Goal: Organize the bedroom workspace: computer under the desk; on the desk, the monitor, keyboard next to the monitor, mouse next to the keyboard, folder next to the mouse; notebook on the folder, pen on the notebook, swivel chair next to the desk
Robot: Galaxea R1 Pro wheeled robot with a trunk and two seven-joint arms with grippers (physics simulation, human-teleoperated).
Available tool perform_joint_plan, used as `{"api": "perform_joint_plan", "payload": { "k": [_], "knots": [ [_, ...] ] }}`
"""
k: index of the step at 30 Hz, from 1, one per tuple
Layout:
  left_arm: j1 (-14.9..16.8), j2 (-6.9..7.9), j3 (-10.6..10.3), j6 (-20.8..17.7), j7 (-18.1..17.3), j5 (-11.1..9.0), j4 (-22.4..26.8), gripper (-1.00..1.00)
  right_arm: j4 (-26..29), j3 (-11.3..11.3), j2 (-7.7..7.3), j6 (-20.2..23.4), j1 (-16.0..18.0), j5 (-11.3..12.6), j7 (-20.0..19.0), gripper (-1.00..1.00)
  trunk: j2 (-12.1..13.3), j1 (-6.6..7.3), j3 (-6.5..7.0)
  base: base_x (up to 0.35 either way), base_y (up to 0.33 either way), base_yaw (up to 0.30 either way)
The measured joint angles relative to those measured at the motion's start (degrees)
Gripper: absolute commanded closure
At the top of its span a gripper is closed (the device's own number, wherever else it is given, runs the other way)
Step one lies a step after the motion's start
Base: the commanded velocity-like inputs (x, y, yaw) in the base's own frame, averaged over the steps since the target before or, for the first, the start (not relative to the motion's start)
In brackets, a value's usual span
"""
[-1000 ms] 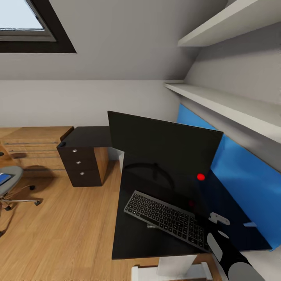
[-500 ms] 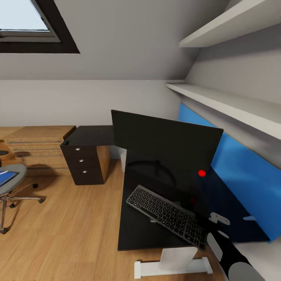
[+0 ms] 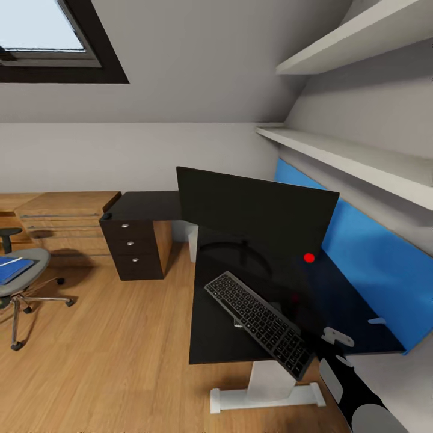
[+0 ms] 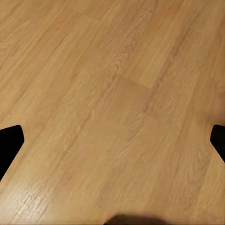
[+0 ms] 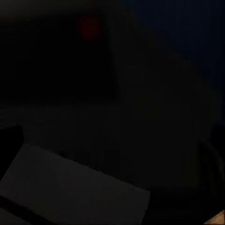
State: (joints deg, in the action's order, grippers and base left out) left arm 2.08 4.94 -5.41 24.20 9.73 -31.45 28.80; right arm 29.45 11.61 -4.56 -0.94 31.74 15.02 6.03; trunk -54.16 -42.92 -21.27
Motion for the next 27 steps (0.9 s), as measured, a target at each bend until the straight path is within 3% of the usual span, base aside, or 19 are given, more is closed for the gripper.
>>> {"api": "perform_joint_plan", "payload": {
  "k": [27],
  "knots": [
    [0.0,-0.18,-0.3,0.0,0.0,0.1,0.0,-1.0,-0.2,0.0,0.06,0.0,0.0,0.2,0.2,-1.0,0.0,0.0,-0.01,-0.128,0.052,0.0]
  ]
}}
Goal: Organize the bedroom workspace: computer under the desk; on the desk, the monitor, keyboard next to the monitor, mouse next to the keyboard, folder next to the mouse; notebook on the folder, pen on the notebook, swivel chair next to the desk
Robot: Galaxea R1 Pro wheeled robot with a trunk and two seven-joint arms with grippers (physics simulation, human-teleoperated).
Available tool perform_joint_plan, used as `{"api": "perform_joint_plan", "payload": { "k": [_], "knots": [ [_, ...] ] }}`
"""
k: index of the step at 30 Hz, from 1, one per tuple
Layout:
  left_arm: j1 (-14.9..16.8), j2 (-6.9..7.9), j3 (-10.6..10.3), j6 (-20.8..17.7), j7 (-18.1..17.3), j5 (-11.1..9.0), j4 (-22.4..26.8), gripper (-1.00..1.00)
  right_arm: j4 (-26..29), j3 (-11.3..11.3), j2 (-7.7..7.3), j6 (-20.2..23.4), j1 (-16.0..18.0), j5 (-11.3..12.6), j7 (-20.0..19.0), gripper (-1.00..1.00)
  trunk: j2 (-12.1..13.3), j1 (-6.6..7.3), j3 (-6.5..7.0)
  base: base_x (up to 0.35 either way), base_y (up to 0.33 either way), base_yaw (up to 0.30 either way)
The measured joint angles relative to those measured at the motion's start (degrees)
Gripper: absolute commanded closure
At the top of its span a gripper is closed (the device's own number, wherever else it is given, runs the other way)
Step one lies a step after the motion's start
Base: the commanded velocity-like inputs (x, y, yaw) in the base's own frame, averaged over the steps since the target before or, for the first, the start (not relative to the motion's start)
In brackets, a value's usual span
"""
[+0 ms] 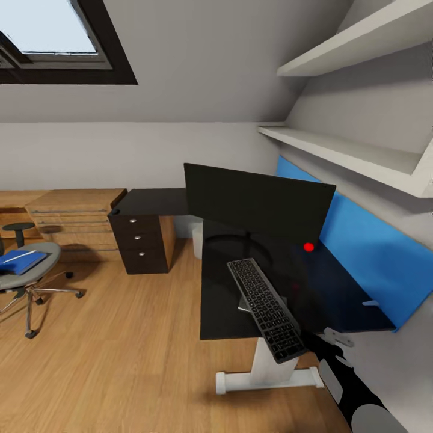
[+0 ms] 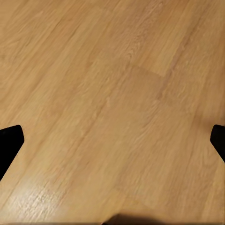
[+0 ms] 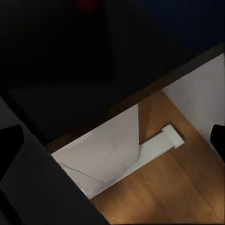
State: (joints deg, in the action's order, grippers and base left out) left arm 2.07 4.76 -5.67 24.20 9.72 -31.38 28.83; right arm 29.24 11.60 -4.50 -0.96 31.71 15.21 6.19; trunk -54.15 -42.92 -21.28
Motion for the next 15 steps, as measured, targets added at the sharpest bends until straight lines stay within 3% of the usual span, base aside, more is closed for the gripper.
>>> {"api": "perform_joint_plan", "payload": {
  "k": [8,15],
  "knots": [
    [0.0,0.0,0.0,0.0,-0.1,0.0,0.0,-1.0,0.0,0.0,0.02,0.0,0.0,-0.1,0.0,-1.0,0.0,-0.01,0.0,-0.132,0.102,0.0],
    [0.0,0.0,0.0,0.0,-0.1,0.2,0.0,-1.0,0.0,0.0,0.02,-0.1,0.0,0.0,0.0,-1.0,0.0,0.01,0.0,-0.018,0.014,0.0]
  ]
}}
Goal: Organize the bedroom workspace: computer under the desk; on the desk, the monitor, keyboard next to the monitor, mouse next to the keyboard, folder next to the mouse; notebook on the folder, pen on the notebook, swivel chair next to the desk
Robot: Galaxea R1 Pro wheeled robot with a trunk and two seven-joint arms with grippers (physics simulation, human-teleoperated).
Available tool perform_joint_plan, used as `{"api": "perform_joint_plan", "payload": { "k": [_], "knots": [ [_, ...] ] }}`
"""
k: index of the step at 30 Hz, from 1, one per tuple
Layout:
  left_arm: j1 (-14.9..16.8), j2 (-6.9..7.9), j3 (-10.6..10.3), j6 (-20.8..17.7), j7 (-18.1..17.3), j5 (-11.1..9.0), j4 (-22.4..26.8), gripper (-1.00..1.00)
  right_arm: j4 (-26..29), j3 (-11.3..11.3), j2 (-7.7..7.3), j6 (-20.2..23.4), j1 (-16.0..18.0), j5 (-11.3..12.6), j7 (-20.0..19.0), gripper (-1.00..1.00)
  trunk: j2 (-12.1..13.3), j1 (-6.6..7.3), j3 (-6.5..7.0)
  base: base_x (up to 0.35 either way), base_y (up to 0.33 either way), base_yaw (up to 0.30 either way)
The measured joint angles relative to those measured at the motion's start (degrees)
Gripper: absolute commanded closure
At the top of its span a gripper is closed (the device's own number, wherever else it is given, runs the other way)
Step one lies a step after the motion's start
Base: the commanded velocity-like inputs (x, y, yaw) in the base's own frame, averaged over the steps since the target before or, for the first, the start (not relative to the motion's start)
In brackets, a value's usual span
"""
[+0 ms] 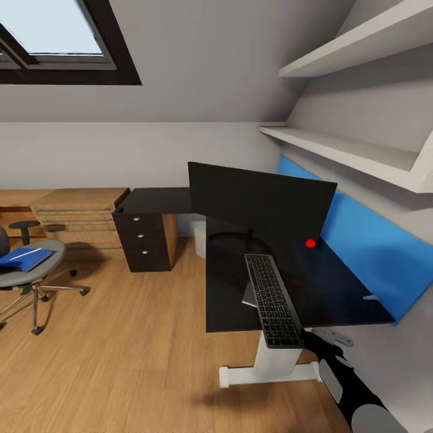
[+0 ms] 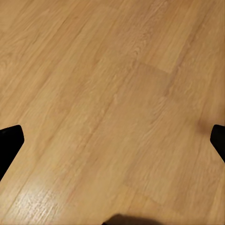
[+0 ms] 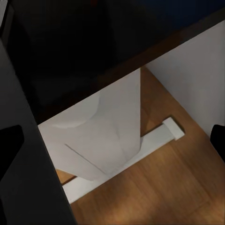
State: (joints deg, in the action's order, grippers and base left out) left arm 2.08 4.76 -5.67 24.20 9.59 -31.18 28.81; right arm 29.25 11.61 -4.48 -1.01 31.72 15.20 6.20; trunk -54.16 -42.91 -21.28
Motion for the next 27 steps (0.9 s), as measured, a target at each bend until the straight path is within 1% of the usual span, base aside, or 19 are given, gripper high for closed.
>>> {"api": "perform_joint_plan", "payload": {
  "k": [3,18,20,24,26,27],
  "knots": [
    [0.0,0.0,-0.1,0.0,0.0,0.0,0.0,-1.0,0.0,0.0,0.0,0.0,0.0,0.0,0.0,-1.0,0.0,0.0,0.0,-0.001,0.001,0.0],
    [0.0,-0.09,-0.2,-0.1,0.1,-0.1,0.0,-1.0,0.5,0.2,-0.05,-0.2,0.0,0.1,-0.1,-1.0,6.0,3.29,2.69,0.0,0.0,0.0],
    [0.0,-0.09,-0.2,-0.1,0.1,-0.1,0.0,-1.0,1.5,0.2,-0.02,-1.1,0.0,0.2,-0.1,-1.0,6.0,3.3,2.7,0.0,0.0,0.0],
    [0.0,-0.09,-0.1,-0.1,0.1,-0.1,-0.1,-1.0,5.3,0.3,0.78,-2.8,-0.2,0.2,-0.1,-1.0,6.0,3.3,2.7,0.0,0.0,0.0],
    [0.0,-0.06,-0.1,-0.1,0.1,-0.1,-0.1,-1.0,10.0,0.3,1.93,-3.2,-0.8,0.1,0.0,-1.0,6.0,3.3,2.7,0.0,0.0,0.0],
    [0.0,-0.05,-0.1,-0.1,0.1,-0.2,-0.1,-1.0,14.1,0.2,2.91,-3.3,-2.0,0.0,0.0,-1.0,6.0,3.3,2.7,0.0,0.0,0.0]
  ]
}}
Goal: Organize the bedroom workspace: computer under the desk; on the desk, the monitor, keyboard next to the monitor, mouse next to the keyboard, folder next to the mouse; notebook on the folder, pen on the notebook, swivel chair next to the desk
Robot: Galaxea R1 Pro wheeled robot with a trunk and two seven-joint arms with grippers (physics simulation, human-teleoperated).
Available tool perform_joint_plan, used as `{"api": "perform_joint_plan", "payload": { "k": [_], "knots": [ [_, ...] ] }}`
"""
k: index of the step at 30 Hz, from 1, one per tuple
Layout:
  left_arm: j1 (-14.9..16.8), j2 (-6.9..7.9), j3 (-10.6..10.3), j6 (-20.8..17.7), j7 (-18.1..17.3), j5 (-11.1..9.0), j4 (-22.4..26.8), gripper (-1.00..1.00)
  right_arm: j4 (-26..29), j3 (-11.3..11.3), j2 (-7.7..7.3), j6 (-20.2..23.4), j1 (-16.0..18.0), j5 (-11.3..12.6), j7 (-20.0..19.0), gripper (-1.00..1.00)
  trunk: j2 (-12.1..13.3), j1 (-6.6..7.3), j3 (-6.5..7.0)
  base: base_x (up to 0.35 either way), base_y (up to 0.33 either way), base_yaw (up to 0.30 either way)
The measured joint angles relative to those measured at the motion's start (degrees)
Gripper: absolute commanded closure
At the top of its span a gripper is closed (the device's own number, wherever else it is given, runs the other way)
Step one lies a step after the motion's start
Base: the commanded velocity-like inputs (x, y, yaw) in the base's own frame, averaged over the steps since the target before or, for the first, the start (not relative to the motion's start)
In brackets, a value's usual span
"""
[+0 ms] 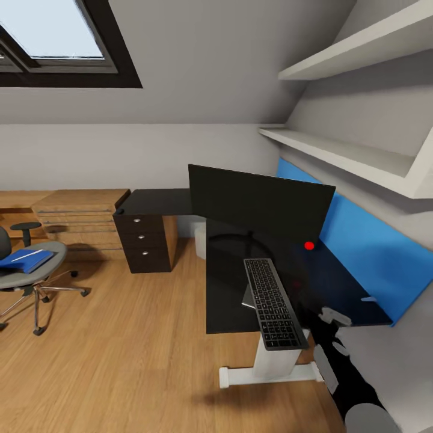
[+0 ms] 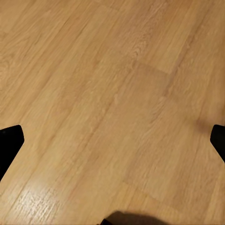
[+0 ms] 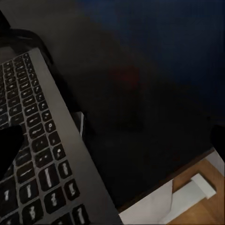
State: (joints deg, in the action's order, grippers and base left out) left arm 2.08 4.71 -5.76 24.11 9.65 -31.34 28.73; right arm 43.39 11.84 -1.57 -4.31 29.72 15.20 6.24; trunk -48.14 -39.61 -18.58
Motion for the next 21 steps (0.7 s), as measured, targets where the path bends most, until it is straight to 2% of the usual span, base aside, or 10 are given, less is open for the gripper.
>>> {"api": "perform_joint_plan", "payload": {
  "k": [1,3,5,6,7,12,21],
  "knots": [
    [0.0,-0.01,0.0,0.0,0.0,0.0,0.0,-1.0,2.3,0.0,0.57,0.0,-1.0,-0.1,0.0,-1.0,0.0,0.0,0.0,0.0,0.0,0.0],
    [0.0,-0.02,0.0,0.0,0.0,0.0,0.0,-1.0,11.2,-0.2,2.71,0.3,-6.5,-1.5,0.3,-1.0,0.0,0.0,-0.01,0.0,0.0,0.0],
    [0.0,-0.03,0.0,0.0,0.0,0.0,0.0,-1.0,15.3,-0.3,3.75,0.8,-9.3,-2.6,0.3,-1.0,0.0,0.0,0.0,0.0,0.0,0.0],
    [0.0,-0.03,0.1,0.0,-0.1,0.0,-0.1,-1.0,20.8,-0.5,5.67,2.3,-12.7,-4.5,0.3,-1.0,0.0,0.0,-0.01,-0.03,0.0,0.0],
    [0.0,-0.03,0.1,0.0,-0.1,0.0,-0.1,-1.0,22.5,-0.6,6.56,3.1,-13.7,-5.1,0.2,-1.0,0.0,0.0,0.0,-0.069,0.0,0.0],
    [0.0,-0.03,0.0,0.0,-0.2,0.1,-0.3,-1.0,25.0,-1.2,8.11,4.6,-15.2,-5.9,-0.1,-1.0,0.0,-0.03,0.0,-0.243,0.0,0.0],
    [0.0,-0.03,0.0,0.0,-0.2,0.1,-0.3,-1.0,24.8,-1.5,8.3,4.7,-15.3,-5.8,-0.2,-1.0,0.0,-0.04,0.0,-0.326,0.0,0.0]
  ]
}}
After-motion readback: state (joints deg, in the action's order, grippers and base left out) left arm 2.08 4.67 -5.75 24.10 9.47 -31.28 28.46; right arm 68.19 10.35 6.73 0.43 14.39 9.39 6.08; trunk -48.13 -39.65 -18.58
